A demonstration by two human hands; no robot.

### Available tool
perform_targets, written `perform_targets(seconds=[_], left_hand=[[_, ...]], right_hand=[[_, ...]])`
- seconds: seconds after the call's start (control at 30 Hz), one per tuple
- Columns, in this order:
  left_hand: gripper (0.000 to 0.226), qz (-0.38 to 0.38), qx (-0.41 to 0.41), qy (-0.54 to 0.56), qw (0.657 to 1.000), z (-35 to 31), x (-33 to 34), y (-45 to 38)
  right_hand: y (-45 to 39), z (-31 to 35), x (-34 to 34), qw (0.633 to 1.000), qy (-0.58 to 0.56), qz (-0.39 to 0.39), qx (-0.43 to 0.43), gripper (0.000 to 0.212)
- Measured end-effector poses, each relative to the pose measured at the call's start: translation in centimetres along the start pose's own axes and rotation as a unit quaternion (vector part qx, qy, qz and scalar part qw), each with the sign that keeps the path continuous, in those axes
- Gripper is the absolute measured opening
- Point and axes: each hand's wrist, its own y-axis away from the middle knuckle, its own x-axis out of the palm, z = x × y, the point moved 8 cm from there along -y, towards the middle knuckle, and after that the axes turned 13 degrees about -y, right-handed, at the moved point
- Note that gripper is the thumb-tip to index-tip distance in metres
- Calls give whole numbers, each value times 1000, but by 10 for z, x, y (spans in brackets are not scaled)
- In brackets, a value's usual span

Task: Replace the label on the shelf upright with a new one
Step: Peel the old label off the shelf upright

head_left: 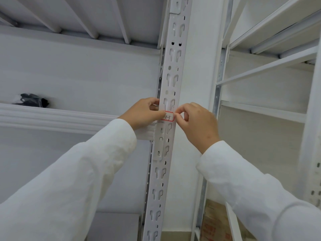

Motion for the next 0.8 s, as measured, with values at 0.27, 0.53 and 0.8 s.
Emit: perform_targets(seconds=[0.27,0.53,0.8], left_hand=[[32,-6,-1,2,1000,1,-1,0],[36,-11,-10,-17,1000,3,0,-1],[31,-10,-4,-9,1000,3,-1,-1]], right_hand=[[-2,12,4,998,61,9,-20,22],[1,11,11,998,61,23,-16,22],[9,11,2,994,17,-77,-79,15]])
